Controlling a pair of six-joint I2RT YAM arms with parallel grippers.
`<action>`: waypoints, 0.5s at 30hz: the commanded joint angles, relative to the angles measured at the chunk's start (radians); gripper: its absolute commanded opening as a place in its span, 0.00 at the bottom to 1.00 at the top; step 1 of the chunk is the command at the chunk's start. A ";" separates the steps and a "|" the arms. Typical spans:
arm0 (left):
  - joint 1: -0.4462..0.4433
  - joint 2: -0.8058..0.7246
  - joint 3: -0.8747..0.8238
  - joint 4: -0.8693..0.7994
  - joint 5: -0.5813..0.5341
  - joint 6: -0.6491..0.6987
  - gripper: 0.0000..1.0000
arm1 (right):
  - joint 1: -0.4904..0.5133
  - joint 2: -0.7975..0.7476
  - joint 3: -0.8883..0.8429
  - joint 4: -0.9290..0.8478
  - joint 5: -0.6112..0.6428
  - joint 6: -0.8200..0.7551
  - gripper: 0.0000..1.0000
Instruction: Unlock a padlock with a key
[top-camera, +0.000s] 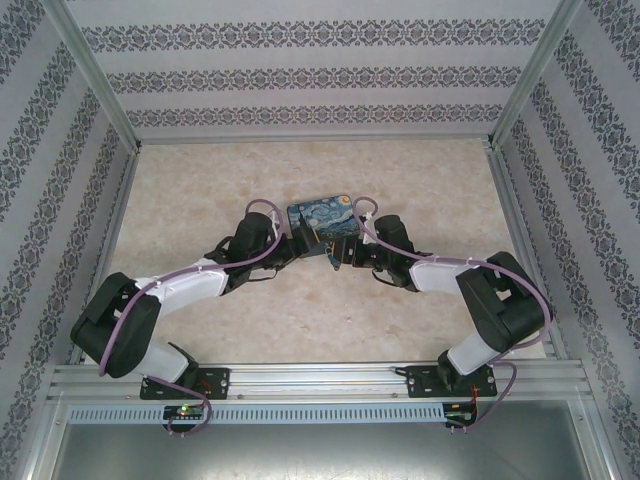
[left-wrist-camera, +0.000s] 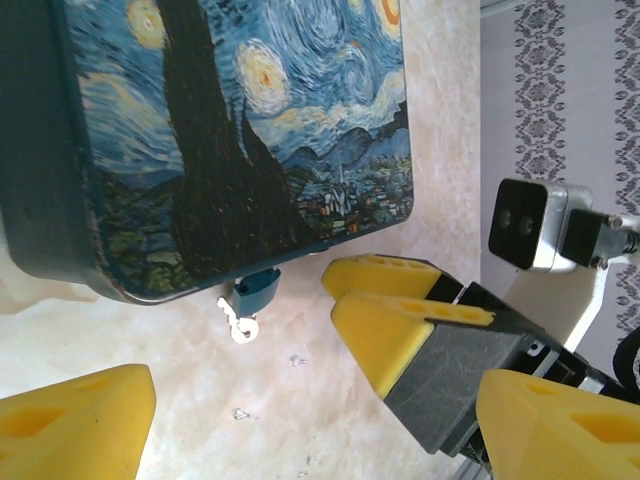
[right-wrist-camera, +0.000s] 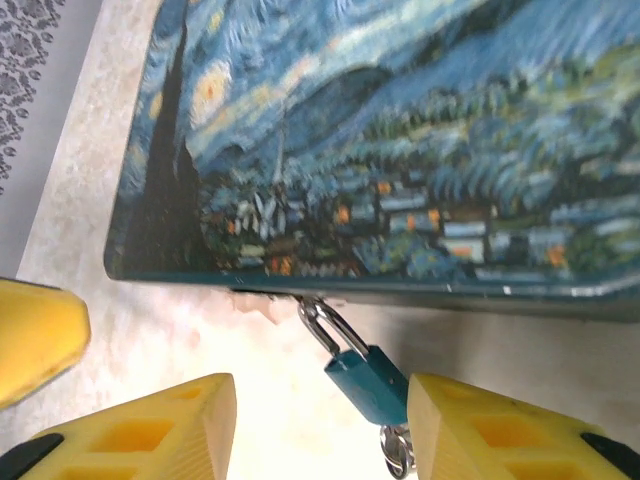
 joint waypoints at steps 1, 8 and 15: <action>0.017 -0.023 0.028 -0.066 0.006 0.041 0.84 | -0.002 0.043 -0.023 0.062 -0.044 -0.037 0.49; 0.019 -0.018 0.031 -0.068 0.012 0.037 0.84 | 0.005 0.117 -0.009 0.119 -0.074 -0.036 0.49; 0.019 -0.003 0.027 -0.048 0.018 0.024 0.84 | 0.005 0.161 0.017 0.124 -0.091 -0.044 0.47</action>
